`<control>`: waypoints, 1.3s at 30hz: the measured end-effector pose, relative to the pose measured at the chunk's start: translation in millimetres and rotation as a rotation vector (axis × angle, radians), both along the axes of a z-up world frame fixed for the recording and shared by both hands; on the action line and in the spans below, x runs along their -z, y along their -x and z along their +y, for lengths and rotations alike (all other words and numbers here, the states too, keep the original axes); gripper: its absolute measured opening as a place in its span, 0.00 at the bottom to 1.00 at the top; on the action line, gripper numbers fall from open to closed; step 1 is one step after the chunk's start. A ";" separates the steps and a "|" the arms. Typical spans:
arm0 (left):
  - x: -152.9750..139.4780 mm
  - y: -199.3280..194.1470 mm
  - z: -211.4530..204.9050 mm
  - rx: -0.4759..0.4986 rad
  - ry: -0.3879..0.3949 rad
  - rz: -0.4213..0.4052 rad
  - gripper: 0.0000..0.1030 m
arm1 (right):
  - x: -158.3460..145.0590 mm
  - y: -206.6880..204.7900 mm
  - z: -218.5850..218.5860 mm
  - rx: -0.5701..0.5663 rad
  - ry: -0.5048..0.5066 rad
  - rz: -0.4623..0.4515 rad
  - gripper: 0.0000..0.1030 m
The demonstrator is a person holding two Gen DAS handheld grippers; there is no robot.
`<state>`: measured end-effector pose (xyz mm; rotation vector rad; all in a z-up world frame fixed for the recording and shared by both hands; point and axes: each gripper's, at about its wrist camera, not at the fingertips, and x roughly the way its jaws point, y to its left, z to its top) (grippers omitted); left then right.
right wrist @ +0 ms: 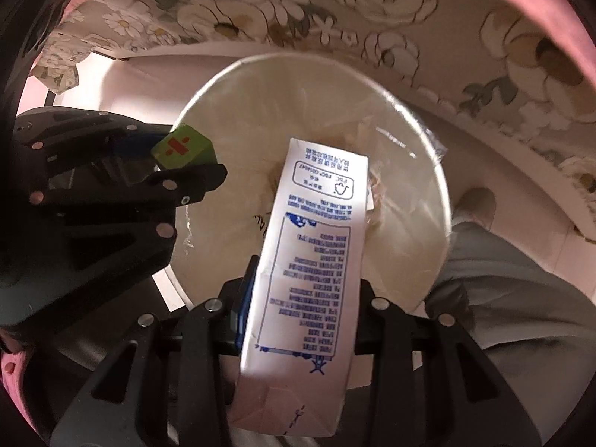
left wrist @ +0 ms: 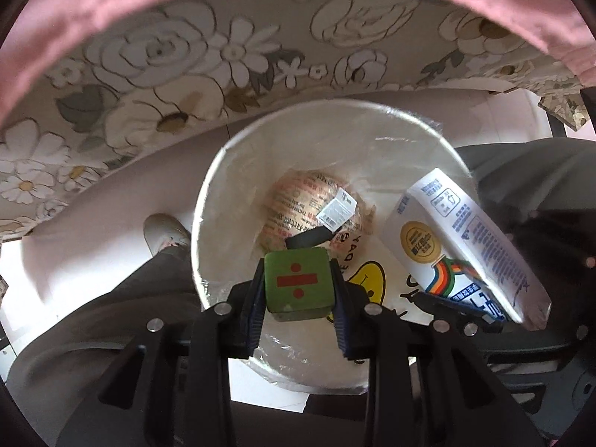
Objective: Collect trash
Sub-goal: 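Open left tool dropping green cube into bowl while right tool releases carton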
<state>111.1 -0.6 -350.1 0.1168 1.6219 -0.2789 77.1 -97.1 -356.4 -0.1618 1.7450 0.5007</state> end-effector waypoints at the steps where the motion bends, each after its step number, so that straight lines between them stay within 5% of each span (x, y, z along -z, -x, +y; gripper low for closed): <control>1: 4.0 -0.4 -0.2 -0.002 0.000 0.012 0.33 | 3.3 -0.7 0.7 0.002 0.001 0.011 0.38; 13: 50.5 -3.3 -3.0 -0.036 -0.007 0.135 0.33 | 54.2 -5.8 -1.5 0.070 -0.013 0.205 0.38; 29: 88.0 -9.4 0.2 -0.091 -0.018 0.224 0.33 | 88.5 -13.0 -2.1 0.064 0.057 0.193 0.38; 30: 87.8 -10.1 -0.1 -0.093 -0.019 0.227 0.36 | 88.9 -13.5 -3.6 0.065 0.057 0.199 0.40; 32: 88.0 -11.5 0.9 -0.102 -0.004 0.235 0.46 | 88.8 -14.8 -5.8 0.073 0.061 0.204 0.58; 39: 87.3 -12.1 0.3 -0.108 0.012 0.240 0.47 | 83.0 -15.5 -7.0 0.077 0.035 0.202 0.59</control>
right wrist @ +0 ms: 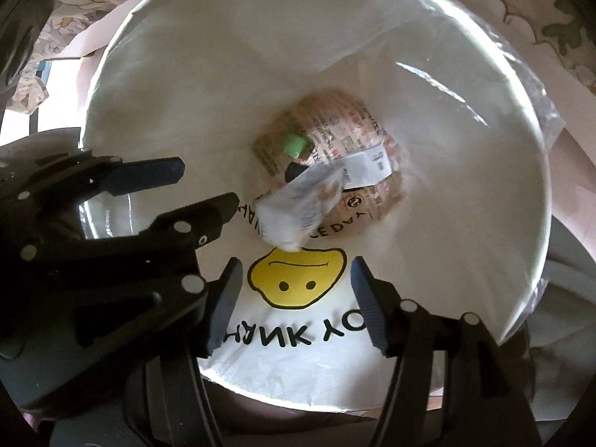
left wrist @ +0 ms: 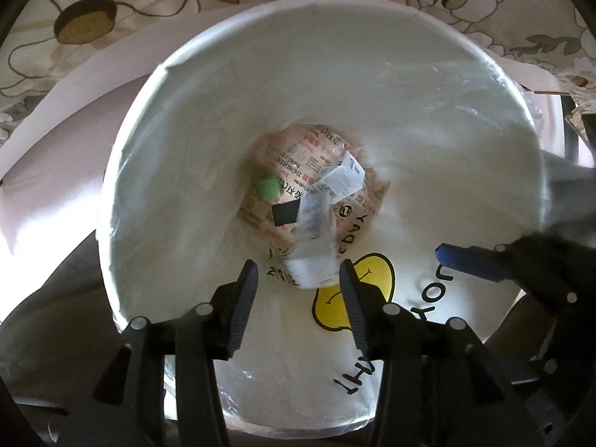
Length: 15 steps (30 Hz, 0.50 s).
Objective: Collect trash
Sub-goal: 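Open left tool dropping green cube into bowl while right tool releases carton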
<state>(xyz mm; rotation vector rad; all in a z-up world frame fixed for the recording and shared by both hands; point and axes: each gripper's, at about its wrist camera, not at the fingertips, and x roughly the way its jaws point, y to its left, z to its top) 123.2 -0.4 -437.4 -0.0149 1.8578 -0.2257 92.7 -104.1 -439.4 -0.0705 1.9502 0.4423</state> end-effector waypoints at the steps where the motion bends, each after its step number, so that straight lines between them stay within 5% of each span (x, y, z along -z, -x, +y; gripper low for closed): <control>1: 2.1 0.0 -0.4 -0.001 0.001 0.001 0.47 | -1.2 0.1 0.0 0.000 -0.003 0.001 0.59; 9: -5.5 -0.3 0.5 -0.006 0.003 -0.010 0.47 | -11.4 1.2 -3.4 0.006 -0.017 0.014 0.59; 15: -39.1 2.7 1.9 0.023 0.002 -0.092 0.47 | -35.9 11.4 -2.5 -0.049 -0.023 -0.011 0.59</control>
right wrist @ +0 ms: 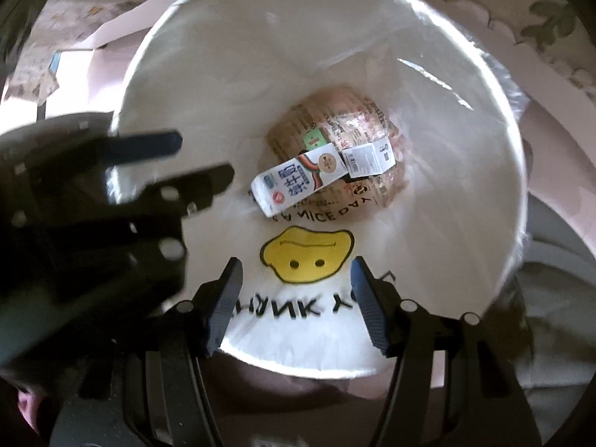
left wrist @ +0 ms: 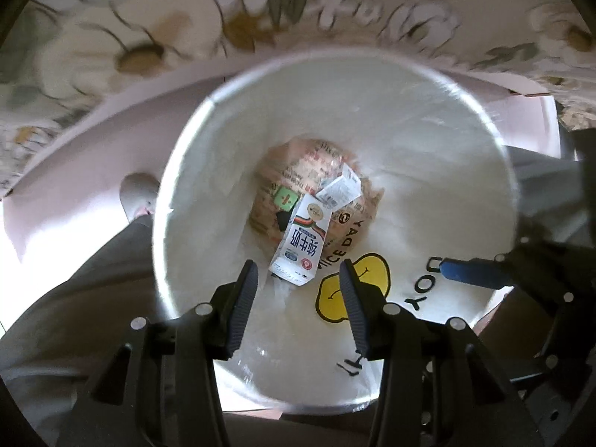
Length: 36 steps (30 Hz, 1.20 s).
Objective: Collect trash
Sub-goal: 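Move both open tools from the bowl back over the bed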
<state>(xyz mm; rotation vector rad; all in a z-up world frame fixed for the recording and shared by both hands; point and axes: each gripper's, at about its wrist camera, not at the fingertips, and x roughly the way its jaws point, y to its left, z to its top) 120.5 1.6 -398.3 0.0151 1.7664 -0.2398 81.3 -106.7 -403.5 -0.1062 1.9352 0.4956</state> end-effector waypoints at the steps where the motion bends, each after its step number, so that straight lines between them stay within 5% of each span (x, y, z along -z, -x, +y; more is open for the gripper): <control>1: -9.1 0.3 0.8 0.009 -0.001 -0.021 0.47 | -9.5 1.6 0.0 -0.020 -0.001 -0.020 0.59; 9: -97.9 8.9 6.0 0.074 -0.004 -0.224 0.47 | -96.7 4.1 -16.5 -0.123 0.008 -0.247 0.59; 17: -198.4 -0.8 24.5 0.076 -0.005 -0.433 0.47 | -199.5 -16.0 -44.9 -0.059 -0.036 -0.463 0.59; 23: -265.2 -13.7 42.2 0.069 -0.035 -0.564 0.57 | -283.1 -31.6 -63.5 -0.027 -0.053 -0.655 0.59; 36: -358.3 -56.5 49.9 0.050 -0.060 -0.766 0.59 | -392.0 -62.1 -73.0 -0.086 -0.038 -0.958 0.59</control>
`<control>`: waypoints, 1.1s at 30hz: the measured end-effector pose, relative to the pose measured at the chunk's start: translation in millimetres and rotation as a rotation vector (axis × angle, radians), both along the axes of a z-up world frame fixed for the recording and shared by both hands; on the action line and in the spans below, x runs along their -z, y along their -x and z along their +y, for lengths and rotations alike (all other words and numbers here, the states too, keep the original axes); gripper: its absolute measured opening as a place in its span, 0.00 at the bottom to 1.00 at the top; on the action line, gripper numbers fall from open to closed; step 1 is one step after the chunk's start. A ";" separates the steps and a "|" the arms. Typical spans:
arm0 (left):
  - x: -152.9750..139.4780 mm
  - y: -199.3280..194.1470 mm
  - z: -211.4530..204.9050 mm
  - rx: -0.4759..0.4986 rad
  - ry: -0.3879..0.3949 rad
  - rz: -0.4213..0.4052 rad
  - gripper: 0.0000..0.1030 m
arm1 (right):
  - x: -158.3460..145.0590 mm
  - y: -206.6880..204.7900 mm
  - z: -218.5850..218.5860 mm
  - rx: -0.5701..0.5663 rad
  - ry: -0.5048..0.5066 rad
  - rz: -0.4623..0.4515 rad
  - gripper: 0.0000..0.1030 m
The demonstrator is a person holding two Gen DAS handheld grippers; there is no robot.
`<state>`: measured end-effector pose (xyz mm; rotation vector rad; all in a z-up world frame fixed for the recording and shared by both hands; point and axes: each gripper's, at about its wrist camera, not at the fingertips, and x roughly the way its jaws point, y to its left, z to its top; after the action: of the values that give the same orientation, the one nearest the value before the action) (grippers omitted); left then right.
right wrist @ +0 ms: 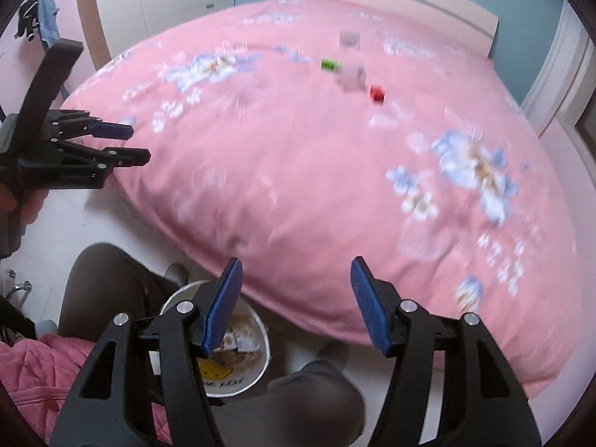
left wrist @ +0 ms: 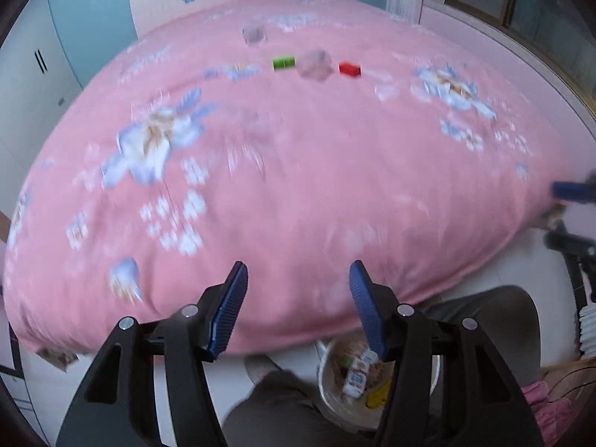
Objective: Collect trash
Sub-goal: 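Move both open tools from the bowl back over the bed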
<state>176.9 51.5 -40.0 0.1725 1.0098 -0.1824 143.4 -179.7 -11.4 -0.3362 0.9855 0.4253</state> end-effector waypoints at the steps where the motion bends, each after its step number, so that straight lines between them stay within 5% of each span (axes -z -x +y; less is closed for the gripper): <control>1: -7.0 -5.8 2.3 -0.001 -0.007 -0.015 0.60 | -3.7 -2.7 0.2 0.001 -0.003 -0.010 0.59; 17: -36.2 -95.5 -3.2 0.015 -0.019 -0.099 0.63 | -23.6 -81.4 -6.9 0.037 -0.071 -0.072 0.59; 33: 23.9 -238.2 -3.0 0.011 -0.093 -0.036 0.63 | 34.0 -204.6 5.6 0.053 -0.061 0.004 0.59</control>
<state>415.1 48.4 -63.9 0.2649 0.9821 -0.1423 348.0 -174.0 -45.5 -0.2534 0.9813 0.4071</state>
